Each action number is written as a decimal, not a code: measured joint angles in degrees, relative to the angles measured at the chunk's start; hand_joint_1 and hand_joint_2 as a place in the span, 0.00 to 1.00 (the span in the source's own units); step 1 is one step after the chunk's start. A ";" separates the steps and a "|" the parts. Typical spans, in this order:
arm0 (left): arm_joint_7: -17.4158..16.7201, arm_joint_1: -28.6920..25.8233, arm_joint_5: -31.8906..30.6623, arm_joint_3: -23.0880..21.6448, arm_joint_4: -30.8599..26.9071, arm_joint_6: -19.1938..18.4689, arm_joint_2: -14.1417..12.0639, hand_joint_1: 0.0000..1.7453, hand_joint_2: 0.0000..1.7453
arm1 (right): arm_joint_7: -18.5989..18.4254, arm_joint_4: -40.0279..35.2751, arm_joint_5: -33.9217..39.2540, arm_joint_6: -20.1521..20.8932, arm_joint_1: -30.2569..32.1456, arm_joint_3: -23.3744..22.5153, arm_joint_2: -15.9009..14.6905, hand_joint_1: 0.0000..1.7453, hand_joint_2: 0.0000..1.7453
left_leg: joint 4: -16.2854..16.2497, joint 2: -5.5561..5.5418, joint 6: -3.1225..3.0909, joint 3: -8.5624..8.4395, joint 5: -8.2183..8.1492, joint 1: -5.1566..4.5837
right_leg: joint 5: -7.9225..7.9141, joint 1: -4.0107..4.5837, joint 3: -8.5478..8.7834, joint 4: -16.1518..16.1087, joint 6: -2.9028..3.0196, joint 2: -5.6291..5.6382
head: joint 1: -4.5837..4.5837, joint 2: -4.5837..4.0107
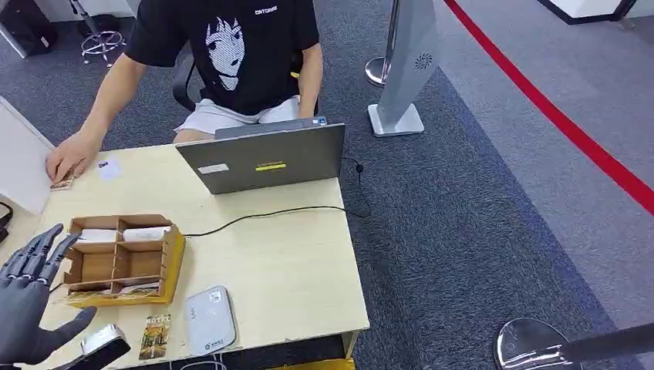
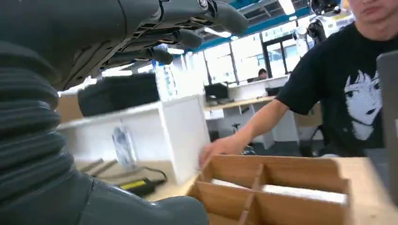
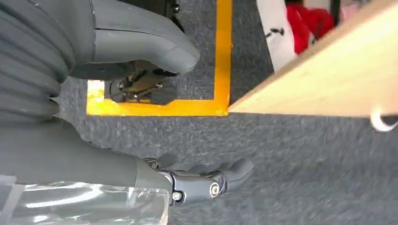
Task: Pass the card to the sensor for recognition and then transmit it.
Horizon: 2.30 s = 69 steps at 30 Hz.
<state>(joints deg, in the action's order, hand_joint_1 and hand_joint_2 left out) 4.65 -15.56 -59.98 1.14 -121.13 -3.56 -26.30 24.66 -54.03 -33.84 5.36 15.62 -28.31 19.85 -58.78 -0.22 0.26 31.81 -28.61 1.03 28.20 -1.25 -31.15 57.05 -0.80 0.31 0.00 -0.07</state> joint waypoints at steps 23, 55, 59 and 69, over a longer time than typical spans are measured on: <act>-3.85 0.07 -11.60 -11.10 4.48 2.88 -5.85 0.00 1.00 | 0.02 6.60 5.84 -1.75 -5.08 0.94 -0.57 0.00 1.00 | 0.00 -0.14 -0.02 0.03 0.01 -0.03 | 0.00 -0.02 0.01 -0.01 0.00 -0.13 | -0.02 0.02; -5.90 -0.18 -17.96 -10.82 18.27 14.33 1.25 0.00 1.00 | -3.52 3.10 7.67 -2.08 -2.89 3.63 -0.55 0.00 1.00 | -0.01 -0.19 -0.03 0.01 0.01 -0.06 | 0.02 -0.04 0.03 -0.02 -0.03 -0.20 | 0.02 0.02; -5.75 0.92 -18.20 -10.38 21.75 15.96 2.80 0.00 1.00 | -3.46 1.88 7.65 -1.66 -0.90 3.74 -0.02 0.00 1.00 | 0.00 -0.14 -0.02 0.06 0.01 -0.04 | 0.02 -0.03 -0.02 -0.02 -0.03 -0.13 | -0.02 0.02; -4.78 3.72 -17.74 -7.12 25.25 16.22 5.62 0.00 1.00 | -2.61 1.83 7.78 -1.53 -1.30 5.16 0.00 0.00 1.00 | -0.01 -0.15 -0.03 0.03 0.02 -0.05 | -0.01 -0.03 0.02 -0.02 -0.02 -0.14 | -0.02 0.02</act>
<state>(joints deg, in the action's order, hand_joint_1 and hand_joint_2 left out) -0.13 -11.84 -77.72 -5.99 -95.89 12.66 -20.68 22.05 -52.19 -26.05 3.83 14.32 -23.15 19.85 -58.78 -0.37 0.23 31.84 -28.59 0.99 28.18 -1.28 -31.14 57.04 -0.82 0.17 -0.02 -0.04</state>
